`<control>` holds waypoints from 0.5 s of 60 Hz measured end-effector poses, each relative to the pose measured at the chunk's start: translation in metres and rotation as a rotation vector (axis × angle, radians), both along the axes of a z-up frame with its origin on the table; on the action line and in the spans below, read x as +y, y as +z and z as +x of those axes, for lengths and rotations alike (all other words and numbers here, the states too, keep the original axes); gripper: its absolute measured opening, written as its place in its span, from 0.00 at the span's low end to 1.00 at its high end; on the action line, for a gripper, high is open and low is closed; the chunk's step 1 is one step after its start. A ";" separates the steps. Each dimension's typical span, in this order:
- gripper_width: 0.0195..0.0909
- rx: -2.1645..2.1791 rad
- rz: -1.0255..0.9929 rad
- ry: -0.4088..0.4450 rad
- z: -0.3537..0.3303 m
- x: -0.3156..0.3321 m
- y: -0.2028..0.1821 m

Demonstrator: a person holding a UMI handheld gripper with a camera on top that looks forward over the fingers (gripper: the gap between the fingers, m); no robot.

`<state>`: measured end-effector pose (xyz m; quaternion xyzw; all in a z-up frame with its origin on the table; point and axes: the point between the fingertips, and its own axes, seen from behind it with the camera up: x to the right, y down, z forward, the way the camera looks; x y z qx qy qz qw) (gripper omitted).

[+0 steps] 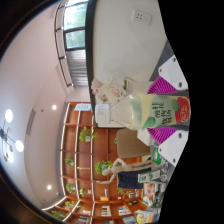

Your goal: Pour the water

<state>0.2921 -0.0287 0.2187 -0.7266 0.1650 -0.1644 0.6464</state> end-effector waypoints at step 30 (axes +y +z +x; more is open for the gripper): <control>0.30 0.069 -0.080 -0.040 0.061 0.015 -0.123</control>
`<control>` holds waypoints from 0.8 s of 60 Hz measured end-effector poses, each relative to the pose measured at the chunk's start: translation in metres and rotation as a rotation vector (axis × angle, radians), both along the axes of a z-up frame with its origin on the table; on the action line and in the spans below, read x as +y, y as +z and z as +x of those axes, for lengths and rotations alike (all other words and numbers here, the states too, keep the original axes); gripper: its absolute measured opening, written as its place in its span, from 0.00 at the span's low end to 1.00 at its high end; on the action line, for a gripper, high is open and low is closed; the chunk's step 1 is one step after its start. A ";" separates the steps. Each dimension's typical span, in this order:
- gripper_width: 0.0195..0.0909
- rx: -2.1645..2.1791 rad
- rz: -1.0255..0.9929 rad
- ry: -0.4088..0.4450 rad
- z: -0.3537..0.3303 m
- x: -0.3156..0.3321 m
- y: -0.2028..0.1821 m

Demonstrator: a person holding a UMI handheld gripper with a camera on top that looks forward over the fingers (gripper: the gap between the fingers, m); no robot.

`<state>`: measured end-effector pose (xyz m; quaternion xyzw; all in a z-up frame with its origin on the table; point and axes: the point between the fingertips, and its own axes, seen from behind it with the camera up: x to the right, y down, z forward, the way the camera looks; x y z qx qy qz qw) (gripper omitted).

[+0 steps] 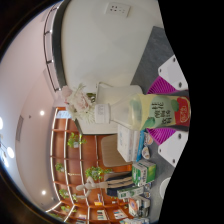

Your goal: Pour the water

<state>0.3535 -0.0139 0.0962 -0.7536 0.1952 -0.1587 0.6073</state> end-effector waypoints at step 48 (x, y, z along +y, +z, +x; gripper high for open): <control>0.92 -0.058 -0.059 0.192 -0.105 -0.105 0.029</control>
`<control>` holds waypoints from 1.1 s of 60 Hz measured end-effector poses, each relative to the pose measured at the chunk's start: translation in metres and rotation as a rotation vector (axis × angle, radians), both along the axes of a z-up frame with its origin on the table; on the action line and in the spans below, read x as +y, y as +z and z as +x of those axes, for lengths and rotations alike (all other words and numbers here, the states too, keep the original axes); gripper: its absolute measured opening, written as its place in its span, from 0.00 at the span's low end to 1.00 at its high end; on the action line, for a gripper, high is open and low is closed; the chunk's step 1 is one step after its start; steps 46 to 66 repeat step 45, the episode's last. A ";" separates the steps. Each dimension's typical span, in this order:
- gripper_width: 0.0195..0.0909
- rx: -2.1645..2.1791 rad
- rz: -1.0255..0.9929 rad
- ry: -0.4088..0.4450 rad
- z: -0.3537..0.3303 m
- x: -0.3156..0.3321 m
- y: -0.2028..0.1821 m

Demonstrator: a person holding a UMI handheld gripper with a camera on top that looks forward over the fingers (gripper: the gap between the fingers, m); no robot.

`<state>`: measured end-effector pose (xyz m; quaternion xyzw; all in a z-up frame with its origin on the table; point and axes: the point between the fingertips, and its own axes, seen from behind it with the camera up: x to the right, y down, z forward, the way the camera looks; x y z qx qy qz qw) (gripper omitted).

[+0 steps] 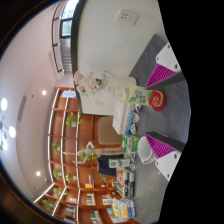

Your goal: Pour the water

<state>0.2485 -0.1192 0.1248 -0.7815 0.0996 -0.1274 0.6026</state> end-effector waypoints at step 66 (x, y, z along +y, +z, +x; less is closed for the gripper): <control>0.87 0.053 0.094 0.311 -0.146 -0.028 0.046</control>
